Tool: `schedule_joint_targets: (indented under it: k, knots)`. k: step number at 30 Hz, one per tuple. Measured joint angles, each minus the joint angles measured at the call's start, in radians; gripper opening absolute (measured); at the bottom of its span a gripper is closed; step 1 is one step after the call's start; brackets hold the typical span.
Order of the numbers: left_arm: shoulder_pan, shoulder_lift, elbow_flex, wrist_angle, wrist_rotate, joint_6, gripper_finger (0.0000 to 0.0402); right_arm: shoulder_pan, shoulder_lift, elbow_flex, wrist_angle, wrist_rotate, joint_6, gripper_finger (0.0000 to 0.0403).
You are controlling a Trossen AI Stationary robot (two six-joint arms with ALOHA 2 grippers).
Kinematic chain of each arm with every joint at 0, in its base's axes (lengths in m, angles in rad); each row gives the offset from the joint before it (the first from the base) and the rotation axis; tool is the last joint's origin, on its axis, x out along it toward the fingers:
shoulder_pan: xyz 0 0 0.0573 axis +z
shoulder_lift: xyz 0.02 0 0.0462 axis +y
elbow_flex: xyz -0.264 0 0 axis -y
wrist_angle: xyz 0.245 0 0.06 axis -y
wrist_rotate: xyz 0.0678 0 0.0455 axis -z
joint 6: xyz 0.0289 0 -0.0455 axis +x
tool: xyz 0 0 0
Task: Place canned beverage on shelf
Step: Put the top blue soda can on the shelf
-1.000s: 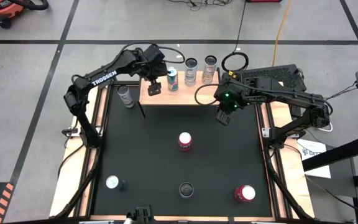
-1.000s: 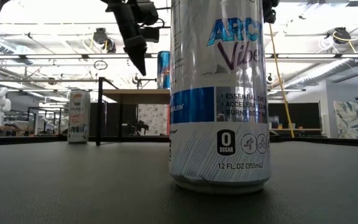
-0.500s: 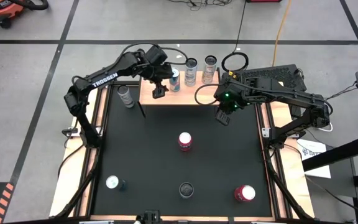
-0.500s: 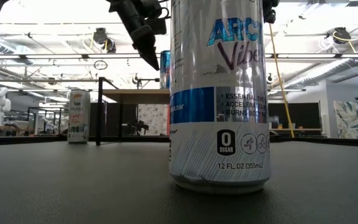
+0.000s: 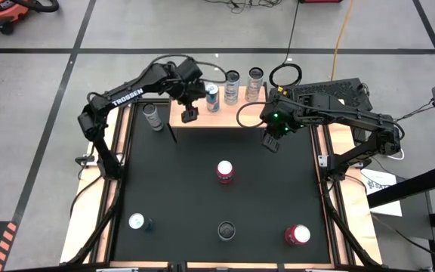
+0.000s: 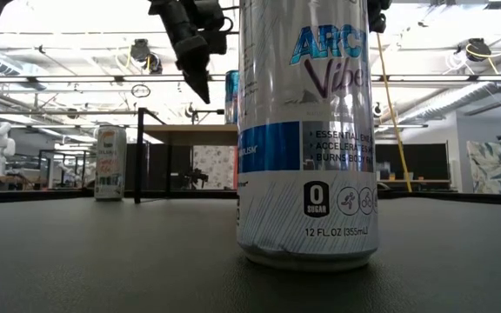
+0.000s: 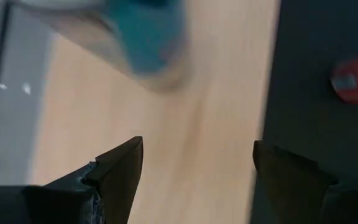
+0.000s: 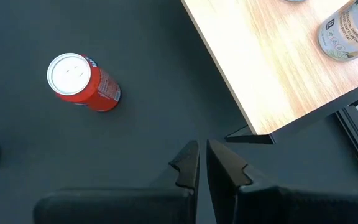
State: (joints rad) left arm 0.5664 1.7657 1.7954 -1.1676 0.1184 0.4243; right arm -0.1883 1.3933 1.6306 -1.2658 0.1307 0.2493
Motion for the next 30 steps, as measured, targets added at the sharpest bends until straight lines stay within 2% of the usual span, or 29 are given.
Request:
schedule_joint_targets:
  k: [4, 8, 11, 18, 22, 30]
  knots:
    - [-0.022, 0.000, 0.000, -0.064, 0.046, 0.004, 0.0302, 0.000, 0.000, 0.000, -0.001, 0.000, 0.000, 0.0013]
    - [-0.051, 0.000, 0.000, -0.028, 0.155, 0.033, 0.0302, 0.000, 0.000, 0.000, -0.001, 0.000, 0.000, 0.0013]
    - [-0.072, 0.000, 0.000, 0.016, 0.191, 0.051, 0.0302, 0.000, 0.000, 0.000, -0.001, 0.000, 0.003, 0.0013]
    - [-0.089, 0.000, 0.000, 0.095, 0.195, 0.081, 0.0302, 0.000, 0.000, 0.000, -0.001, 0.000, 0.000, 0.0013]
    - [-0.089, 0.000, 0.000, 0.161, 0.245, 0.081, 0.0302, 0.000, 0.000, 0.000, 0.000, 0.000, 0.000, 0.0013]
    - [-0.089, 0.000, -0.001, 0.177, 0.247, 0.060, 0.0302, 0.000, 0.000, 0.000, 0.000, 0.000, 0.000, 0.0013]
